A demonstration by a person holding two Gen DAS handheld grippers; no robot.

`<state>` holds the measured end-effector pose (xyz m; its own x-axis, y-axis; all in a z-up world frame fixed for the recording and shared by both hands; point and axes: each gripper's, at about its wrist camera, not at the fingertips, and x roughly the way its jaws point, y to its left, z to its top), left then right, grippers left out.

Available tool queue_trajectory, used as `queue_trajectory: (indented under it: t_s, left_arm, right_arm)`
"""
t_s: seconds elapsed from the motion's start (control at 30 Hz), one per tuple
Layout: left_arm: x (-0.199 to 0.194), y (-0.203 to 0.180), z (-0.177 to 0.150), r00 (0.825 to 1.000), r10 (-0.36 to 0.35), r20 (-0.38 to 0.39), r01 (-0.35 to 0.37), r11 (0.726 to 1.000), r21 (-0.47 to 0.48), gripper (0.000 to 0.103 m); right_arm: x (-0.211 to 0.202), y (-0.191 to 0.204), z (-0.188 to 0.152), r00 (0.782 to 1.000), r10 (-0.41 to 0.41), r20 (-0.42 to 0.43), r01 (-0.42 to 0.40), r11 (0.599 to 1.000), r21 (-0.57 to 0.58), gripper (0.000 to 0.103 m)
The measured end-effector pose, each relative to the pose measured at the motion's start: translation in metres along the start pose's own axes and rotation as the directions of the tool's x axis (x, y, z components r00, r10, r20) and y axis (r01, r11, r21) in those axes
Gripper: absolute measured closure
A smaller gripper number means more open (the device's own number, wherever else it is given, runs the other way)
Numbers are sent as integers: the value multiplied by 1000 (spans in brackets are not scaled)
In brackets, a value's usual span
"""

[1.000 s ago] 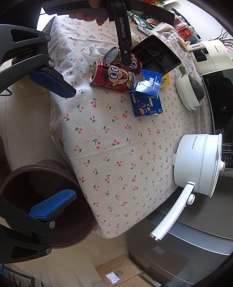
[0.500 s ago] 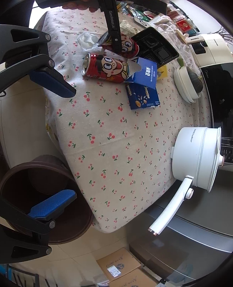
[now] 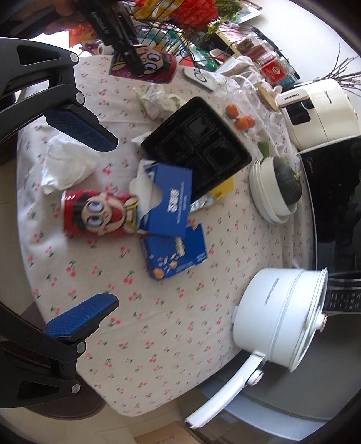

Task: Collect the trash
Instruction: 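Grasp the red cartoon can with the left tool while the right tool grasps the black tray, then carry the black tray to the brown bin and open the right tool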

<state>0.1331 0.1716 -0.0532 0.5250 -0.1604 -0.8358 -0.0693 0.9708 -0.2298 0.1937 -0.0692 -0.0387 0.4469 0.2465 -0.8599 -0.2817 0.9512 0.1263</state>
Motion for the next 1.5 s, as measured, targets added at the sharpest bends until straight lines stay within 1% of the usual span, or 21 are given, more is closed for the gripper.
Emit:
queue_trajectory:
  t_s: [0.03,0.07,0.1,0.13,0.17,0.2,0.23,0.3,0.4,0.47,0.53,0.6,0.7,0.8,0.9,1.0,1.07,1.17,1.27,1.4,1.5]
  left_arm:
    - [-1,4,-1,1000,-5,0,5,1000,-8,64]
    - [-2,9,-1,1000,-12,1,12,1000,-16,64]
    - [-3,13,-2,1000,-19,2,19,1000,-24,64]
    - [-4,16,-1,1000,-24,3,24,999,-31,64]
    - [-6,19,-1,1000,-29,5,29,999,-36,64]
    - [-6,21,-1,999,-33,7,33,999,-40,64]
    - [-7,23,0,999,-38,8,38,998,-44,64]
    - [-8,26,0,999,-49,8,50,997,-52,64]
    - [-6,27,0,998,-63,4,63,996,-57,64]
    - [-5,27,1,998,-68,0,68,996,-55,64]
    - [-4,26,0,997,-72,-2,72,996,-57,64]
    - [-4,28,1,997,-73,-3,73,995,-61,64]
    - [-3,29,0,997,-71,-1,71,995,-69,64]
    - [-5,29,1,998,-69,4,69,995,-72,64]
    - [-5,26,1,997,-71,8,71,995,-71,64]
    - [-6,21,1,997,-72,12,73,995,-63,64]
    - [-7,17,1,997,-74,17,75,996,-56,64]
    - [-8,6,1,996,-83,23,84,995,-44,64]
    - [-8,-10,0,995,-92,27,93,996,-19,64]
    - [-8,-36,-2,993,-116,25,115,993,23,64]
    - [-6,-57,-5,990,-138,16,137,989,50,64]
  right_arm:
    - [6,8,8,1000,23,6,-23,1000,3,1]
    - [12,14,15,998,55,13,-55,998,11,6]
    - [19,20,22,996,88,15,-88,996,23,15]
    - [27,25,29,993,117,17,-118,992,42,19]
    - [35,30,36,990,142,18,-143,988,61,28]
    - [43,33,40,987,161,18,-162,984,74,34]
    - [51,36,44,985,171,18,-172,982,83,37]
    - [64,40,48,983,180,20,-181,979,95,45]
    - [81,44,51,981,194,21,-195,975,106,53]
    - [91,45,53,980,197,24,-199,974,110,56]
    - [98,44,53,981,195,25,-196,974,116,64]
    - [102,42,54,976,213,41,-216,967,131,79]
    - [96,40,54,974,206,89,-217,966,143,82]
    - [82,41,58,968,211,137,-229,966,124,83]
    - [59,41,65,948,254,194,-277,955,103,83]
    - [31,40,73,937,264,230,-289,954,80,83]
    - [13,36,76,934,258,248,-282,957,66,83]
    - [-12,27,73,937,231,262,-250,967,41,83]
    - [-33,9,62,945,187,269,-203,979,32,83]
    - [-56,-25,38,958,114,264,-134,989,56,83]
    - [-68,-56,14,971,49,234,-71,993,90,83]
